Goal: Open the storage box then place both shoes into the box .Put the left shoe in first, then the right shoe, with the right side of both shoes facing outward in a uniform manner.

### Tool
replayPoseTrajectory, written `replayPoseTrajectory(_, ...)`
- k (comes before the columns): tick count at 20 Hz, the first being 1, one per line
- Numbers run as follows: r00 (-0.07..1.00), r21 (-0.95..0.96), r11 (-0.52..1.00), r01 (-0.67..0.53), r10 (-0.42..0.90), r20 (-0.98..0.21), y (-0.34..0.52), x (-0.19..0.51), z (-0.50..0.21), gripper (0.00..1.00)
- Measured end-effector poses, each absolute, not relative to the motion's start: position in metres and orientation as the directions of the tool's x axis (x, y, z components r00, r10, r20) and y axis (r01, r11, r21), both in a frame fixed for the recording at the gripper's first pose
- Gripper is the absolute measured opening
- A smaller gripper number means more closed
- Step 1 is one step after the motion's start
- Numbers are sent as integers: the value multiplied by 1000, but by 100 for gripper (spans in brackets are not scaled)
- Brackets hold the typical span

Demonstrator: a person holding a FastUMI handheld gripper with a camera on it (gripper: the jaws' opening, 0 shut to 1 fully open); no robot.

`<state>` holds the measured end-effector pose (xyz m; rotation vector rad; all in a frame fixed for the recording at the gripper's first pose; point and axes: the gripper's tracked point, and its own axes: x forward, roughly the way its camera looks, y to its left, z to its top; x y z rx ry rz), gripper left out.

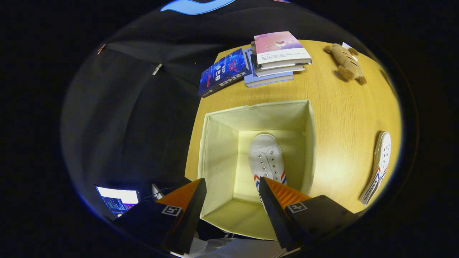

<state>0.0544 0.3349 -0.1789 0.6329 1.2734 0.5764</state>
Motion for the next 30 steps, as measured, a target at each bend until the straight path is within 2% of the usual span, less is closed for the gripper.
replayPoseTrajectory(3, 245, 738, 673, -41, 723, -646, 293, 52, -158, 90)
replayPoseTrajectory(7, 319, 698, 715, -27, 668, -672, 199, 48, -157, 90)
replayPoseTrajectory(10, 369, 652, 758, 29, 598, -712, 120, 48, -172, 90)
replayPoseTrajectory(14, 392, 566, 813, 134, 481, -784, 24, 38, -228, 90)
replayPoseTrajectory(17, 370, 524, 823, 218, 427, -825, -23, 29, -274, 90)
replayPoseTrajectory(20, 298, 449, 856, 257, 371, -879, -55, 15, -330, 88)
replayPoseTrajectory(24, 218, 401, 882, 247, 353, -910, -65, 2, -387, 88)
replayPoseTrajectory(30, 154, 406, 892, 198, 381, -912, -57, 22, -424, 86)
